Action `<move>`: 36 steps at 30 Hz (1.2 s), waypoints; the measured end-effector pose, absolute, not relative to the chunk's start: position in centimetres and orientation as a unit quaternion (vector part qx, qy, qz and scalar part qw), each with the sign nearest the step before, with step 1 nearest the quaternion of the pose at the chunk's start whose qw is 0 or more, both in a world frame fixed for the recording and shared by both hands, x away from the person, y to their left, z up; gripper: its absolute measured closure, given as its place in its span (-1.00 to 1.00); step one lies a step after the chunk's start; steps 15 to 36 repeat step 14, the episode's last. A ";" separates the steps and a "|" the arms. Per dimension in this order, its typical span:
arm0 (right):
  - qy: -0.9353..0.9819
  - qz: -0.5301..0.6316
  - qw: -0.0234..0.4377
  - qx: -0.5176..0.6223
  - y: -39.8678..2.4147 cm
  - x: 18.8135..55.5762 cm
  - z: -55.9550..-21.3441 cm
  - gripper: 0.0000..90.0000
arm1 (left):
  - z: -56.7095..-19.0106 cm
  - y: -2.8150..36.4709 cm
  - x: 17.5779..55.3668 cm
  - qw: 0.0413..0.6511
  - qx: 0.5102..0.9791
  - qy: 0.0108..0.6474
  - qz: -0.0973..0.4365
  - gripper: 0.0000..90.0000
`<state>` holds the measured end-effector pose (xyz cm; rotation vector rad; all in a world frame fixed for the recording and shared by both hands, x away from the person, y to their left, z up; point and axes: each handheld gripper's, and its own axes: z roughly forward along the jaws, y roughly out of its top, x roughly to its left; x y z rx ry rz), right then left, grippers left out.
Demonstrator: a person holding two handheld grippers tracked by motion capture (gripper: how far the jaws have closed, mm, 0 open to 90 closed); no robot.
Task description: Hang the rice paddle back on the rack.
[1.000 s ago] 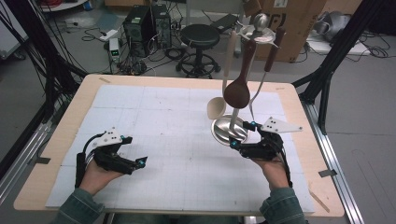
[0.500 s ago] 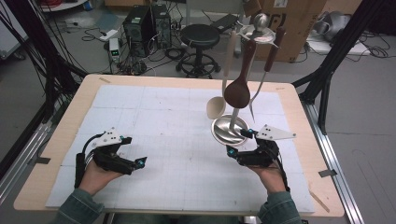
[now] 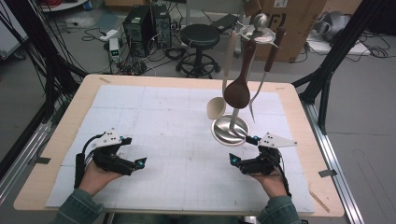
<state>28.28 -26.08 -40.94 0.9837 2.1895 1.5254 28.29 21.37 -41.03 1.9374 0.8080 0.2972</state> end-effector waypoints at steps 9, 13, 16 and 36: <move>0.764 0.523 0.149 0.347 -26.9 27.2 -41.8 -0.99 | -41.1 21.4 28.2 0.489 0.797 0.332 0.122 -0.96; 0.765 0.520 0.148 0.350 -27.2 26.7 -42.1 -0.99 | -41.1 21.4 28.2 0.485 0.800 0.330 0.123 -0.96; 0.765 0.521 0.148 0.348 -27.3 26.7 -42.2 -0.99 | -41.1 21.4 28.2 0.485 0.800 0.330 0.123 -0.96; 0.765 0.521 0.148 0.348 -27.3 26.7 -42.2 -0.99 | -41.1 21.4 28.2 0.485 0.800 0.330 0.123 -0.96</move>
